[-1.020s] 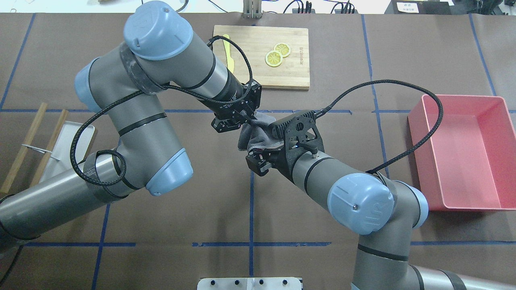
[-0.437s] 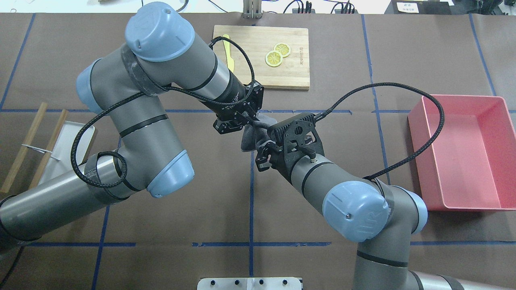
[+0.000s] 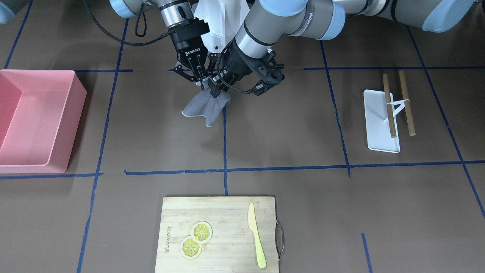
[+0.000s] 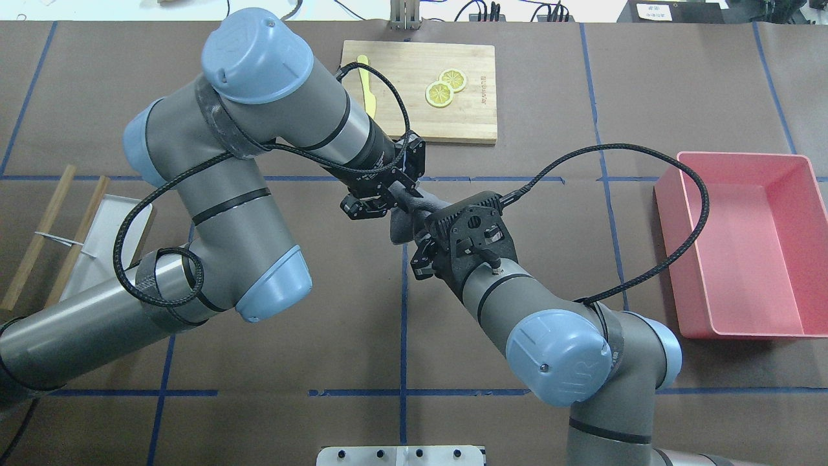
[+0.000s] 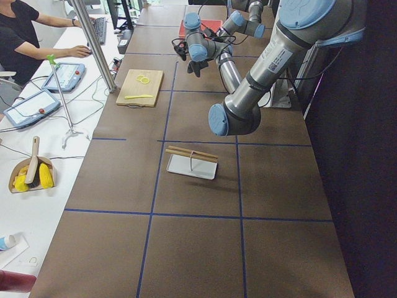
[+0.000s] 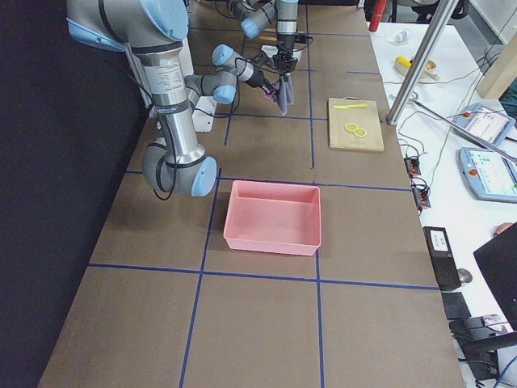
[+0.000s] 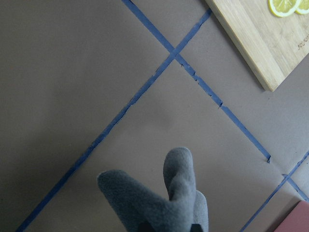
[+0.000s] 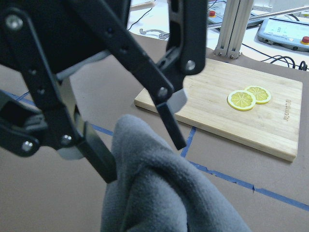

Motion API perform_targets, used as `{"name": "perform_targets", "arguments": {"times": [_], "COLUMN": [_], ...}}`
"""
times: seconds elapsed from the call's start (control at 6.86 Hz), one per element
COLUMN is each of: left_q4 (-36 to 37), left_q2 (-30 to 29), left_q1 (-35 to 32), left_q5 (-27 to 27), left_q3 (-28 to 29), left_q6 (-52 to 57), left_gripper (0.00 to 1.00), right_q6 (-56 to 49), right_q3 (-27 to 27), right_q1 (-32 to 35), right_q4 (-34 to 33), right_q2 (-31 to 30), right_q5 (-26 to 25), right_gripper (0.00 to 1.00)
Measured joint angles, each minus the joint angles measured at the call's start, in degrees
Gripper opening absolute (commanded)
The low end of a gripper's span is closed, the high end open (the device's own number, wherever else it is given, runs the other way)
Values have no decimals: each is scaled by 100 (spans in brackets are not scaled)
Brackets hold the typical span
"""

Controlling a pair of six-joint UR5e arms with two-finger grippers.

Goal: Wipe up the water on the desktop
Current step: 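Open the left gripper and draw it back while the right gripper holds the cloth, then lower the grey cloth onto the table with the right gripper and wipe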

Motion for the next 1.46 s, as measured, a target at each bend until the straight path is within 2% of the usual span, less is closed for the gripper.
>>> {"name": "perform_targets", "arguments": {"times": [0.15,0.58,1.02,1.46], "left_q4": [-51,-109,-101,-104], "left_q2": [11,27,81,188], "left_q1": [16,-4,-320,-487], "left_q5": [43,182,192,193], "left_q3": [4,-54,-128,-130], "left_q6": [12,42,148,189], "left_gripper": [99,99,99,99], "right_q6": [0,-2,-27,-59], "right_q3": [1,74,495,617], "right_q1": [-3,20,67,78], "right_q4": [-9,-3,-1,-160], "right_q2": [-5,-104,-990,-1858], "right_q5": [-12,-20,-33,169], "right_gripper": [0,0,0,0]}}
